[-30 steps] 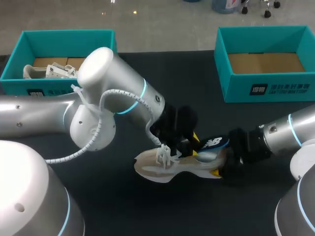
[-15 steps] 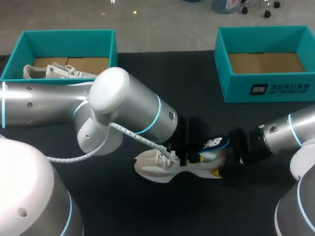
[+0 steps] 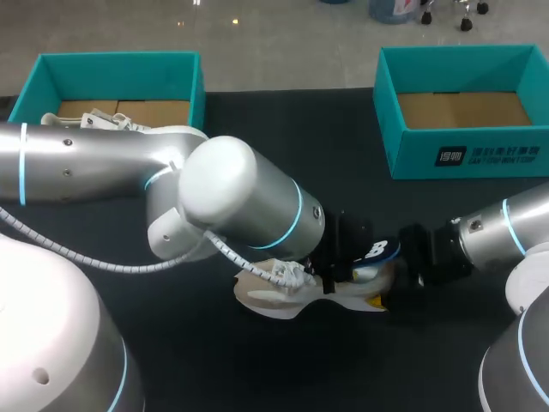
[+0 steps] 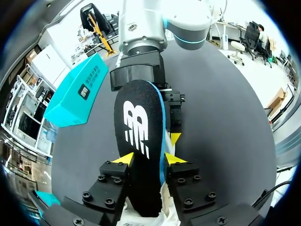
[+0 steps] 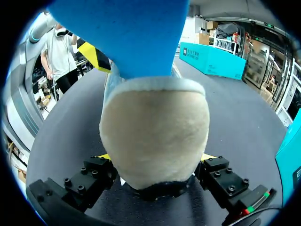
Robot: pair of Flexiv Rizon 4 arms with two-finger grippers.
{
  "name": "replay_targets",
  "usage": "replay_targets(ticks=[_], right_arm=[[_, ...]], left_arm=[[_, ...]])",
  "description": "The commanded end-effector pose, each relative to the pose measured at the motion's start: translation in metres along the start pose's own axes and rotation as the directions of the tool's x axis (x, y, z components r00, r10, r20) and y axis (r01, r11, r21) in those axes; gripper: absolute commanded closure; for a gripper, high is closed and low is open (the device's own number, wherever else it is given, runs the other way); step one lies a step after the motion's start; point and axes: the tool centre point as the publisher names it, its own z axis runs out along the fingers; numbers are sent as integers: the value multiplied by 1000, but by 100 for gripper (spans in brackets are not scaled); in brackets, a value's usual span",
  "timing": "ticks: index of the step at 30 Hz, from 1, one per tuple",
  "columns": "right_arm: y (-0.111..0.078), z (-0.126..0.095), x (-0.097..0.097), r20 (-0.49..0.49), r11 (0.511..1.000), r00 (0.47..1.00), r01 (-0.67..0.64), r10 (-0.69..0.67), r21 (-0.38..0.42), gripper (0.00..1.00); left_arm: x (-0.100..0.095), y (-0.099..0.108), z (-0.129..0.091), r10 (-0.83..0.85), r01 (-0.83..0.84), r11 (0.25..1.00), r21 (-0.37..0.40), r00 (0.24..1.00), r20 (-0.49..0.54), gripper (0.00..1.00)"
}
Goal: Take the shoe out of the shoebox, open the shoe tongue, remove and reinsert the insole, then place the shoe into the shoebox
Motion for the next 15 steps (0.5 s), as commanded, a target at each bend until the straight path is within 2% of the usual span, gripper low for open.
replay_targets(ticks=[1,3,10,15], right_arm=[[-1,2,0,1,1000,1000,0,0,1,100],[-1,2,0,1,1000,1000,0,0,1,100],[-1,2,0,1,1000,1000,0,0,1,100],[-1,2,0,1,1000,1000,0,0,1,100]], left_arm=[[2,4,-4,-15,15,1000,-2,1000,22,78],[1,6,-6,-20,20,1000,0,1000,24,100],[0,8,-16,-45,45,998,53,999,5,100],[-5,1,-19,-52,56,992,111,998,-36,100]])
